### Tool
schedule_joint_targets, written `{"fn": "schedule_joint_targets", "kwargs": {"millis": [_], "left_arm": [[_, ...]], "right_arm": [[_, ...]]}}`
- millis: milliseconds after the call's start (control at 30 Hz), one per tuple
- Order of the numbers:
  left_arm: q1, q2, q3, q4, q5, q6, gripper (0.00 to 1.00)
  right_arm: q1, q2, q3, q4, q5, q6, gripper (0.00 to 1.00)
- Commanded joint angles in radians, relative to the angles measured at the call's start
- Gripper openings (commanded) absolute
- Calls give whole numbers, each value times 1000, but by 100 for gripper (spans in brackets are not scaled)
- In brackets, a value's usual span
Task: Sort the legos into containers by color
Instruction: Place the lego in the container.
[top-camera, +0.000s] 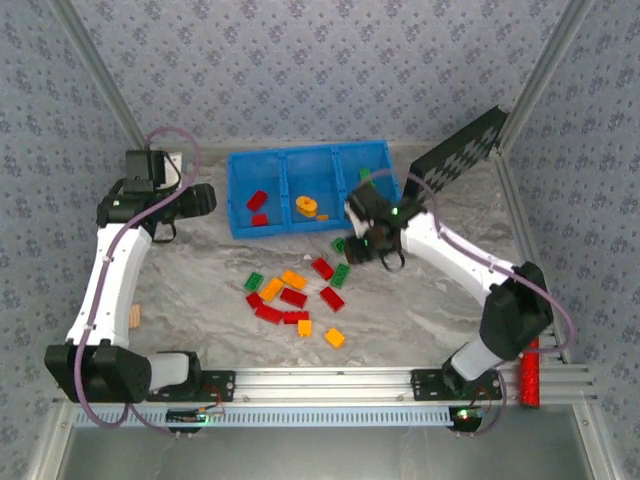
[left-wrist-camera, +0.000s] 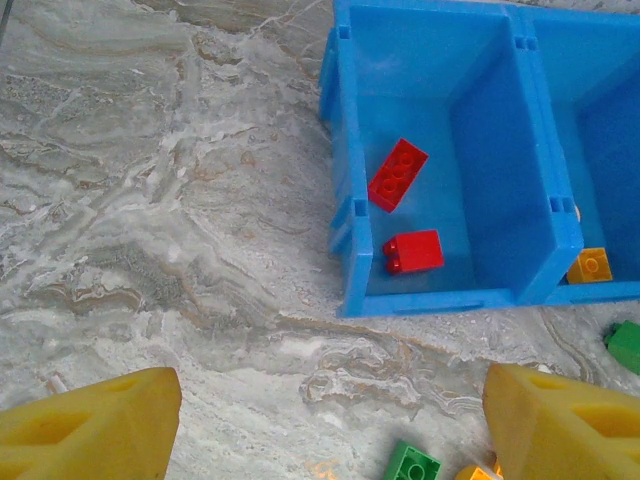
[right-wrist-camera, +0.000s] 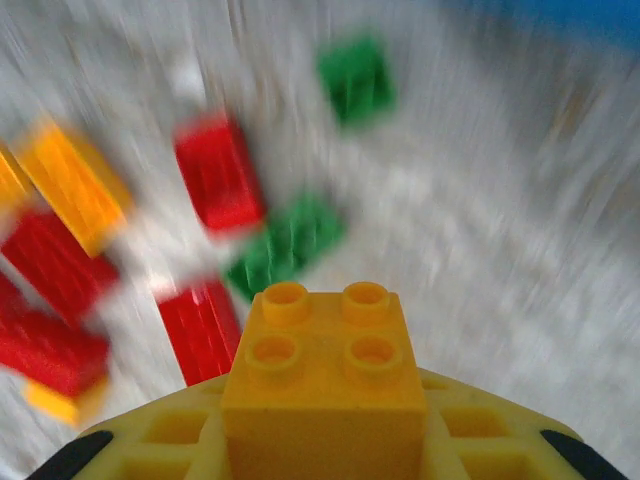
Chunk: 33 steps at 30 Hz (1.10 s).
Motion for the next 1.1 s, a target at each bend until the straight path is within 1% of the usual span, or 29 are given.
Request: {"fn": "schedule_joint_targets", "kwargs": {"millis": [0, 133, 300, 500, 600, 800, 967, 1067], "left_arm": [[3, 6, 25, 20, -13, 33, 80], [3, 12, 19, 36, -25, 36, 80], [3, 26, -7, 62, -15, 29, 81], [1, 33, -9, 64, -18, 29, 81], [-3, 39, -4, 60, -18, 27, 81], [-19, 53, 0, 63, -16, 33, 81], [-29, 68, -6, 69, -12, 46, 82], [-33, 74, 0, 68, -10, 49, 82]], "right_arm": [[-21, 143, 198, 5, 65, -119, 31], [-35, 316, 440, 25, 109, -198, 31], [-23, 537, 717, 61, 138, -278, 32], [-18, 776, 958, 42, 140, -303, 33], [-24, 852, 1009, 30, 146, -301, 35], [-34, 930, 1024, 42, 121, -284, 40], [-34, 944, 1033, 40, 102, -271, 55], [-34, 935, 1064, 10, 102, -269, 58]]}}
